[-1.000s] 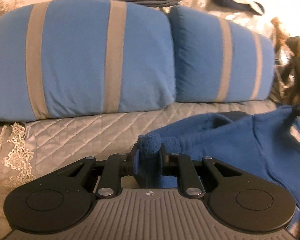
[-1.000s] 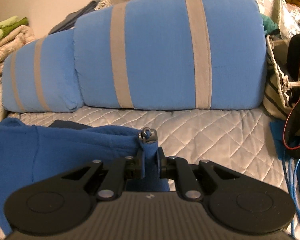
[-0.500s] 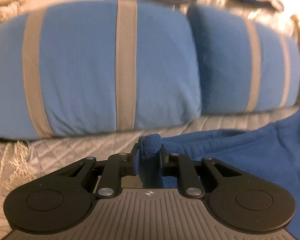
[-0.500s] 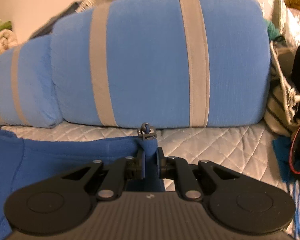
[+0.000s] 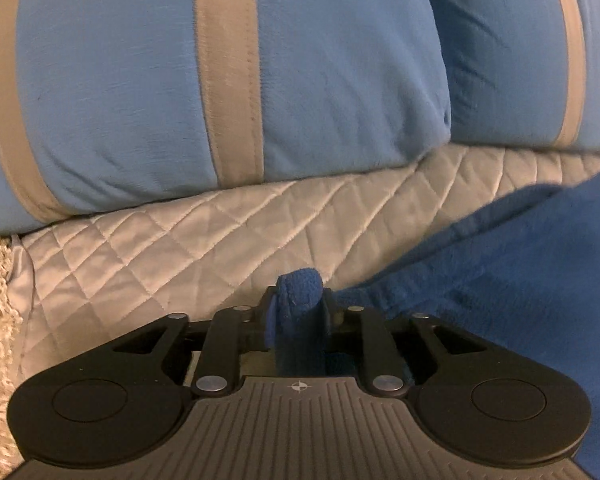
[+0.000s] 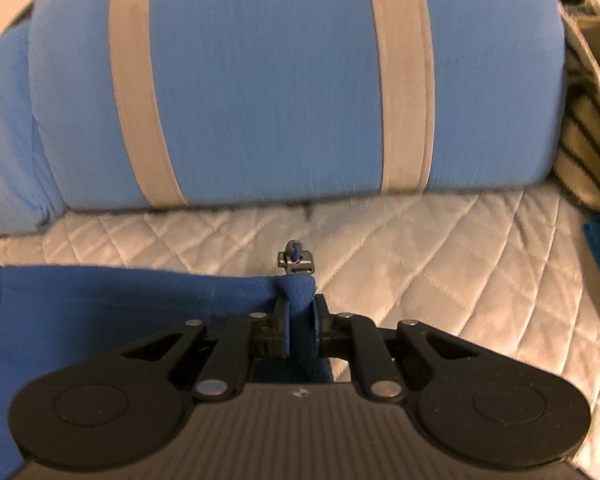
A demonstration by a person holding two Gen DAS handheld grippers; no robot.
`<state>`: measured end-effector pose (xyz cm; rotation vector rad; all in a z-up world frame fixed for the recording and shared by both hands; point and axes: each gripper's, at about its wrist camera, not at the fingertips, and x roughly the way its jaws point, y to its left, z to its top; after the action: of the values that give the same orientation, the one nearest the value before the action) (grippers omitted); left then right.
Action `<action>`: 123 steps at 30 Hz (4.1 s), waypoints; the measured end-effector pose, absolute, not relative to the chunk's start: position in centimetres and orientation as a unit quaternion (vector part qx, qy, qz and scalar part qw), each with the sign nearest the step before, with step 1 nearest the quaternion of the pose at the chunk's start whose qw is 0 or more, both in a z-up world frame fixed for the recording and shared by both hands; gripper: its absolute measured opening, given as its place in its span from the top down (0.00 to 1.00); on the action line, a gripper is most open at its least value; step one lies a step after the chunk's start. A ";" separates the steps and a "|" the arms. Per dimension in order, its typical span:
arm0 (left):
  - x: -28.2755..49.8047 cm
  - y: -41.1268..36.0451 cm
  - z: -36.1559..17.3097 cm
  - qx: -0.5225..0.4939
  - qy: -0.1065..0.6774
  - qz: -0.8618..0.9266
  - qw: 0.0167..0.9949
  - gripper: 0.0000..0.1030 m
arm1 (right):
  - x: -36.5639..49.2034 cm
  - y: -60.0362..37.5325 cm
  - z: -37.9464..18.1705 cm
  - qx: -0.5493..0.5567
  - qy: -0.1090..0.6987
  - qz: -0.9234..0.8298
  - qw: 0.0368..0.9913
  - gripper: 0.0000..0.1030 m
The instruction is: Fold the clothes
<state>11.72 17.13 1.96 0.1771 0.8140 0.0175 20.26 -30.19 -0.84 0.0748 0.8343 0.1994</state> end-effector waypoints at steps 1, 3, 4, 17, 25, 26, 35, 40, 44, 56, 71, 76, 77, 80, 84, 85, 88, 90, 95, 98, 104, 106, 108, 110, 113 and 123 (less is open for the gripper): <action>11.4 17.1 2.3 0.099 0.394 0.016 0.914 0.68 | 20.3 -30.1 -0.8 0.032 0.417 0.091 0.904 0.60; 10.4 17.2 3.0 0.122 0.384 0.031 0.914 0.60 | 19.8 -29.9 -0.3 0.022 0.430 0.081 0.899 0.38; 9.9 17.4 3.7 0.125 0.383 0.035 0.914 0.58 | 19.4 -29.9 0.2 0.016 0.431 0.076 0.899 0.15; -0.7 13.7 12.3 0.055 0.440 -0.015 0.896 0.39 | 8.2 -28.2 9.3 -0.018 0.439 0.149 0.886 0.00; -3.0 10.8 13.6 -0.016 0.526 -0.008 0.850 0.39 | 4.0 -24.5 10.7 -0.005 0.535 0.154 0.831 0.00; -3.1 10.4 13.1 -0.027 0.538 -0.014 0.842 0.39 | 3.7 -24.1 10.4 -0.002 0.547 0.152 0.823 0.00; -3.3 10.3 3.4 -0.063 0.571 -0.040 0.817 0.21 | 2.0 -20.9 1.0 -0.027 0.599 0.115 0.792 0.02; -3.8 9.8 3.0 -0.053 0.555 -0.029 0.830 0.17 | 1.3 -20.8 0.3 -0.017 0.571 0.096 0.815 0.02; -5.3 9.9 2.8 -0.048 0.525 -0.031 0.849 0.16 | 0.0 -21.1 0.3 -0.015 0.547 0.101 0.831 0.02; -9.3 9.4 5.3 0.005 0.422 -0.065 0.904 0.16 | -2.5 -21.3 2.0 -0.053 0.459 0.120 0.879 0.01; -10.4 9.6 4.5 0.032 0.453 -0.063 0.889 0.10 | -5.6 -20.1 2.3 -0.100 0.486 0.133 0.858 0.01; -9.8 9.5 4.2 0.029 0.463 -0.061 0.884 0.06 | -5.6 -20.2 2.1 -0.088 0.490 0.131 0.857 0.01; -9.9 9.5 4.3 0.030 0.461 -0.062 0.885 0.05 | -5.8 -20.0 2.2 -0.092 0.489 0.132 0.858 0.01; -10.0 9.8 4.3 0.029 0.456 -0.065 0.887 0.05 | -5.7 -20.0 2.1 -0.100 0.483 0.135 0.860 0.01; -10.9 9.7 4.5 0.033 0.447 -0.065 0.891 0.05 | -5.8 -20.3 2.3 -0.097 0.478 0.136 0.862 0.01; -10.9 9.7 4.5 0.033 0.446 -0.065 0.892 0.05 | -5.9 -20.3 2.3 -0.098 0.477 0.136 0.863 0.01; -11.0 9.8 4.8 0.029 0.438 -0.064 0.896 0.05 | -6.0 -20.2 2.5 -0.100 0.472 0.134 0.865 0.01; -11.0 10.0 5.1 0.024 0.431 -0.064 0.900 0.05 | -6.0 -20.3 2.8 -0.094 0.468 0.132 0.869 0.01; -11.0 11.6 6.4 -0.036 0.402 -0.061 0.913 0.05 | -5.7 -21.5 3.7 -0.048 0.451 0.125 0.882 0.01; -10.9 12.5 7.1 -0.060 0.382 -0.041 0.921 0.05 | -5.3 -22.5 4.3 -0.030 0.437 0.107 0.892 0.01; -8.3 14.9 7.5 -0.083 0.375 0.005 0.923 0.05 | -3.4 -24.0 6.0 -0.032 0.395 0.060 0.916 0.01; -6.5 15.6 7.4 -0.083 0.383 0.014 0.920 0.06 | -1.9 -24.6 5.9 -0.023 0.403 0.043 0.914 0.01; -4.6 16.0 7.1 -0.081 0.400 0.012 0.913 0.06 | 0.0 -25.2 5.6 -0.007 0.420 0.031 0.907 0.01; -2.8 16.3 6.2 -0.076 0.415 0.012 0.907 0.06 | 2.0 -25.8 4.9 0.002 0.437 0.039 0.899 0.01; -1.5 17.3 3.3 -0.112 0.436 0.001 0.893 0.05 | 4.8 -27.8 2.9 0.029 0.467 0.029 0.884 0.01; -0.2 23.5 -0.4 -0.324 0.450 -0.072 0.829 0.00 | 8.5 -33.7 -1.6 0.210 0.511 0.120 0.825 0.01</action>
<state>-0.16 23.52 -0.43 -0.6871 0.9557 -0.1520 8.51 -33.74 -1.58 0.4467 1.0856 0.2549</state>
